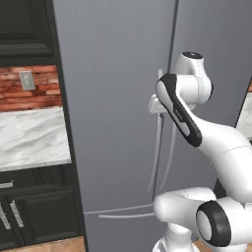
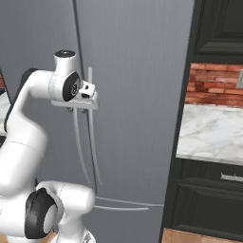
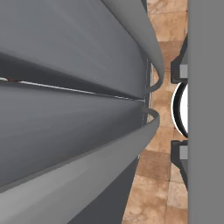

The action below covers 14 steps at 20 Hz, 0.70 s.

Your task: Retrieve the sausage and cheese from the fridge and place them on the cutting board on the counter.

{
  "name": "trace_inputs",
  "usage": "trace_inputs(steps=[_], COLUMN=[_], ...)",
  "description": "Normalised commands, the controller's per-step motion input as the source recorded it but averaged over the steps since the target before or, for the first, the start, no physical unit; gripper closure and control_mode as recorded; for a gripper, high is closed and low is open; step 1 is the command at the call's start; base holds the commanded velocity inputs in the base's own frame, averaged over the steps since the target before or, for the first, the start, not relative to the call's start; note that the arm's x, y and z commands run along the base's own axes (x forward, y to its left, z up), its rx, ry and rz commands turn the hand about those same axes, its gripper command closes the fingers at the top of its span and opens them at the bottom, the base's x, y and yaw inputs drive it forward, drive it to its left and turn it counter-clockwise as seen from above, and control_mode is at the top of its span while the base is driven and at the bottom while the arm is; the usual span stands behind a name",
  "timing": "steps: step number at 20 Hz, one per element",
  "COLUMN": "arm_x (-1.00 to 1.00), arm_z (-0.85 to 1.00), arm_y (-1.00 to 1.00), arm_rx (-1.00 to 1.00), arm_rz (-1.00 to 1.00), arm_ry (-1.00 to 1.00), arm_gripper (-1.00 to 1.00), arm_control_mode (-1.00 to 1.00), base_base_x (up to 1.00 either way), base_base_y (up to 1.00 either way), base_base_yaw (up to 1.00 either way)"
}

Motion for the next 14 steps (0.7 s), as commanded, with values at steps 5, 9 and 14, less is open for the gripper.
trace_inputs(steps=[5,9,14], arm_x=[0.0,0.0,0.0], arm_z=[0.0,0.0,0.0], arm_y=[0.0,0.0,0.0], arm_rx=[0.0,0.0,0.0], arm_rz=[0.0,0.0,0.0], arm_ry=[0.0,0.0,0.0], arm_gripper=[-1.0,-1.0,-1.0], arm_control_mode=[1.0,1.0,1.0], base_base_x=[0.0,0.0,-0.02], base_base_y=[0.0,0.0,0.0], base_base_yaw=[0.0,0.0,0.0])
